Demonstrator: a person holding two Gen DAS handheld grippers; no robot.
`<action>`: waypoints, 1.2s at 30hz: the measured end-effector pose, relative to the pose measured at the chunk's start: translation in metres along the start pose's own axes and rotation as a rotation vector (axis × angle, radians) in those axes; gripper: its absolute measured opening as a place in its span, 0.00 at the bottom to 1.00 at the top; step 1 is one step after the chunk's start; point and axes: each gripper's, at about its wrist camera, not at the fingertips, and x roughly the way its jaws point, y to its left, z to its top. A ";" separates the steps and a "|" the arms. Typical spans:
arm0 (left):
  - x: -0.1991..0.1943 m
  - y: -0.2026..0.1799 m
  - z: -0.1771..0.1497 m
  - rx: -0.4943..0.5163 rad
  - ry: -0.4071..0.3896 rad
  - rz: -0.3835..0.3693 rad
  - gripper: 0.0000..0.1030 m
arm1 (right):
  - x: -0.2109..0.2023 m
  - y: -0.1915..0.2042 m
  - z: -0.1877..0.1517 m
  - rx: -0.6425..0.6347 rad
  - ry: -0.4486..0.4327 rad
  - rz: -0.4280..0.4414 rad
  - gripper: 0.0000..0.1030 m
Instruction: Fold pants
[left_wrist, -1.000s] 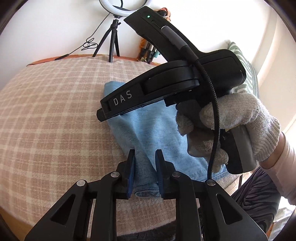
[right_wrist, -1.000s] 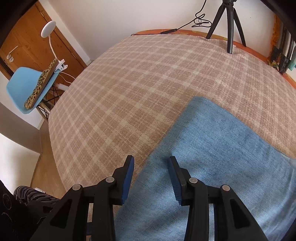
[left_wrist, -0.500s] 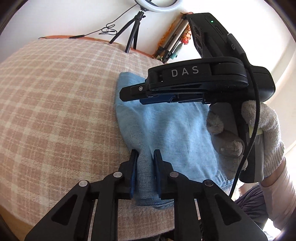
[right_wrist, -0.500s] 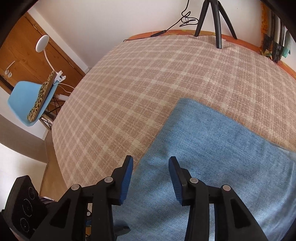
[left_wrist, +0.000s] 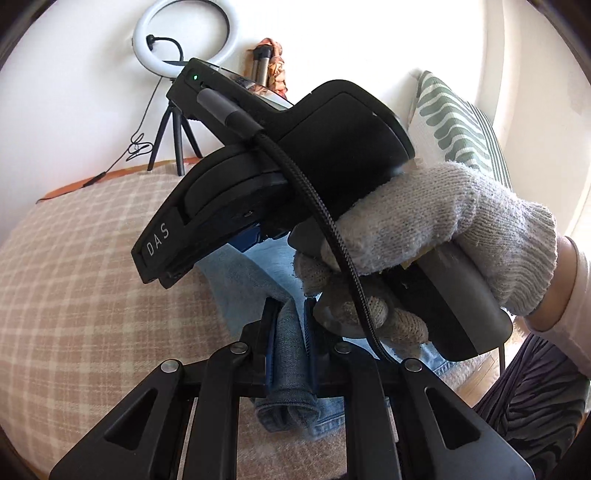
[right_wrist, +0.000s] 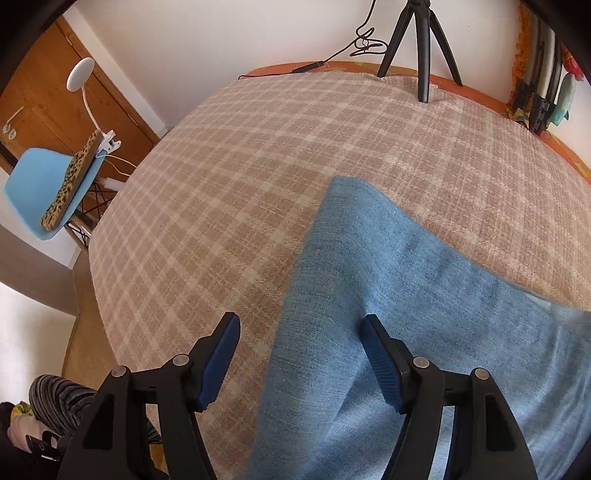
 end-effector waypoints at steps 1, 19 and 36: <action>0.002 -0.003 0.000 0.005 0.002 -0.002 0.12 | -0.001 -0.005 -0.002 0.007 -0.001 -0.007 0.44; 0.017 -0.064 0.037 0.088 -0.010 -0.236 0.13 | -0.104 -0.090 -0.059 0.210 -0.251 -0.005 0.05; 0.053 -0.051 0.047 0.074 0.078 -0.213 0.42 | -0.187 -0.230 -0.152 0.444 -0.367 -0.118 0.04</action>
